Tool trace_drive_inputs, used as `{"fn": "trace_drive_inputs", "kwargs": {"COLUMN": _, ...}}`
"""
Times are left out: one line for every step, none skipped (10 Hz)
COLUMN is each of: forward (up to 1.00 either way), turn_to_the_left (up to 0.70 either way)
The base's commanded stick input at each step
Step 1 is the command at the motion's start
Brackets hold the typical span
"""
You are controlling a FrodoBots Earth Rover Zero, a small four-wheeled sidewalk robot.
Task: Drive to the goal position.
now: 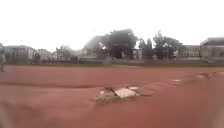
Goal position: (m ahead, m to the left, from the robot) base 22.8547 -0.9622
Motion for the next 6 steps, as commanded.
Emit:
{"fn": "trace_drive_inputs", "kwargs": {"forward": 0.7, "turn_to_the_left": 0.0}}
{"fn": "trace_drive_inputs", "kwargs": {"forward": 0.7, "turn_to_the_left": 0.0}}
{"fn": "trace_drive_inputs", "kwargs": {"forward": 0.7, "turn_to_the_left": 0.0}}
{"fn": "trace_drive_inputs", "kwargs": {"forward": 0.7, "turn_to_the_left": 0.0}}
{"fn": "trace_drive_inputs", "kwargs": {"forward": 0.7, "turn_to_the_left": 0.0}}
{"fn": "trace_drive_inputs", "kwargs": {"forward": 0.7, "turn_to_the_left": 0.0}}
